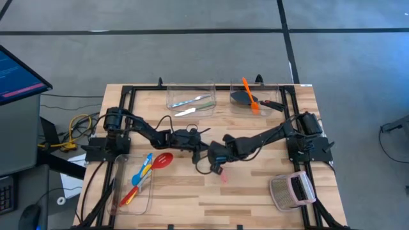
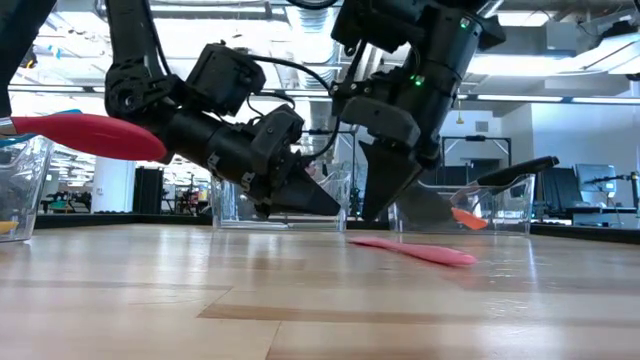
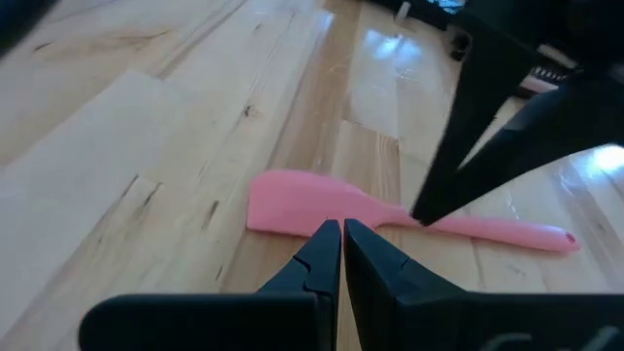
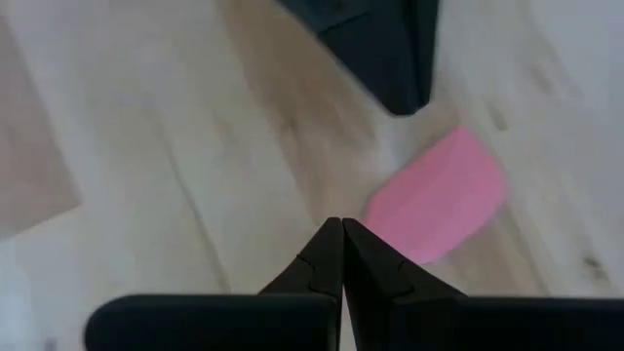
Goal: Pick & Place Kitchen Items
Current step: Put the pink spatula into the top right transparent bin
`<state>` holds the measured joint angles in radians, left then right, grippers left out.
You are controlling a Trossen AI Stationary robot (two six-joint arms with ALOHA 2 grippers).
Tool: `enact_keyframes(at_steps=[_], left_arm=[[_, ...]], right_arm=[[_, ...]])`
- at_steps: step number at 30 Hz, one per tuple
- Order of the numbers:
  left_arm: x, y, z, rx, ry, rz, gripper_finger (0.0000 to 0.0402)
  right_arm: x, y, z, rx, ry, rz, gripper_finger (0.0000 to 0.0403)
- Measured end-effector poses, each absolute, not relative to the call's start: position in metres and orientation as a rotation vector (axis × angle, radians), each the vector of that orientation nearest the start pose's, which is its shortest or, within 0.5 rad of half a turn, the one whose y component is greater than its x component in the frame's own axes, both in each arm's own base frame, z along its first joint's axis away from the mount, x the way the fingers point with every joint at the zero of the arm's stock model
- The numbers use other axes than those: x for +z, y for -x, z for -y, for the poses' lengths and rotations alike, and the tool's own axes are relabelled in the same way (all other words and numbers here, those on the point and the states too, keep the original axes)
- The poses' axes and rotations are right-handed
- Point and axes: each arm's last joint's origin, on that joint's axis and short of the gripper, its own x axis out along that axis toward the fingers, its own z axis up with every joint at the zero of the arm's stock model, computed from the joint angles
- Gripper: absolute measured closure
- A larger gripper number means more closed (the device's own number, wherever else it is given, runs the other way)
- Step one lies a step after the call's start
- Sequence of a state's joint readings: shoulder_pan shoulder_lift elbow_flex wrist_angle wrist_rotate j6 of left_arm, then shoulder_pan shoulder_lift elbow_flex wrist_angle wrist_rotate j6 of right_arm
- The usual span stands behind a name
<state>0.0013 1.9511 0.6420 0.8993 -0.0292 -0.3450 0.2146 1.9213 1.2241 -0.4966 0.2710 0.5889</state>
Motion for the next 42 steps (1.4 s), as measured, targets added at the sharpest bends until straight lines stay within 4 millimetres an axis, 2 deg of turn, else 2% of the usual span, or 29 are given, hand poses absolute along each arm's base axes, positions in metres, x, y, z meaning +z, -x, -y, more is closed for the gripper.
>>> enact_keyframes(at_steps=[6,15,42], left_arm=[[0.085,-0.323,-0.005,0.124,0.334,-0.417,0.0394],[0.085,-0.323,-0.006,0.13,0.333,-0.416,0.0394],[0.085,-0.323,-0.006,0.129,0.337,-0.416,0.0394]], right_arm=[[0.142,-0.369,-0.074,-0.313,-0.268,-1.127,0.0403],[0.127,-0.371,-0.076,-0.298,-0.276,-1.174,0.0403],[0.123,-0.364,-0.073,-0.379,-0.223,-1.223,0.0403]])
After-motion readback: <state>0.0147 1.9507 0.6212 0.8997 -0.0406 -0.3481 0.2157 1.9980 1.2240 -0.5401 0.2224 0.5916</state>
